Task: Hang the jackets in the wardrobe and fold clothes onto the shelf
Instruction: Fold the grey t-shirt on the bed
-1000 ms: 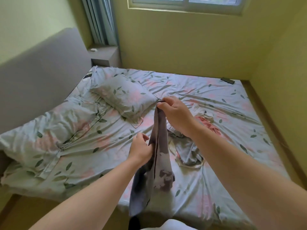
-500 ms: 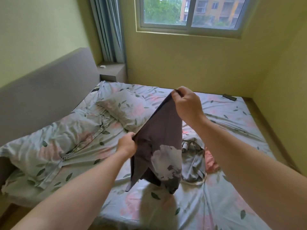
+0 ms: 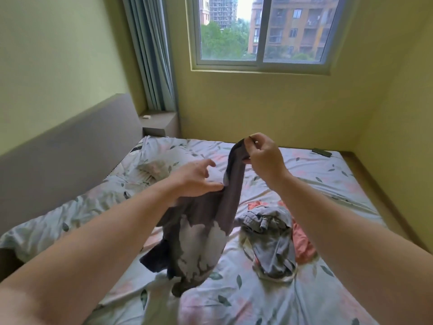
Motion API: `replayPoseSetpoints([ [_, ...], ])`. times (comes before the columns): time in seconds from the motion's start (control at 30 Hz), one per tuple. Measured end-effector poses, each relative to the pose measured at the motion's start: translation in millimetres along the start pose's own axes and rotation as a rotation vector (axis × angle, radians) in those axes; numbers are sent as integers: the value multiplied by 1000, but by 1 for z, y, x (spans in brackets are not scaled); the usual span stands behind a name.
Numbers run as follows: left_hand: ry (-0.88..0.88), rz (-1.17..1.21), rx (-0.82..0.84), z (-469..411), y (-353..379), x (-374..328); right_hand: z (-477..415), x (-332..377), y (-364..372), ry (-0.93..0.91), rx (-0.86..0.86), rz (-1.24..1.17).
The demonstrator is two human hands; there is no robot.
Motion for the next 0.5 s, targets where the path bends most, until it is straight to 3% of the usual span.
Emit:
replayPoseSetpoints([
  [0.07, 63, 135, 26, 2, 9, -19, 3, 11, 15, -54, 71, 23],
  [0.27, 17, 174, -217, -12, 5, -29, 3, 10, 25, -73, 122, 7],
  [0.4, -158, 506, -267, -19, -12, -36, 14, 1, 18, 18, 53, 24],
  [0.5, -261, 748, -364, -25, -26, -41, 32, -21, 16, 165, 182, 178],
])
Point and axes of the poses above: each hand's wrist, its own z-axis away from the middle knuckle, its own y-axis out of the palm, x = y × z, the point moved 2 cm from there along -z, towards the middle knuckle, and after that the axes turned 6 degrees about -z, right-handed, at the moved point
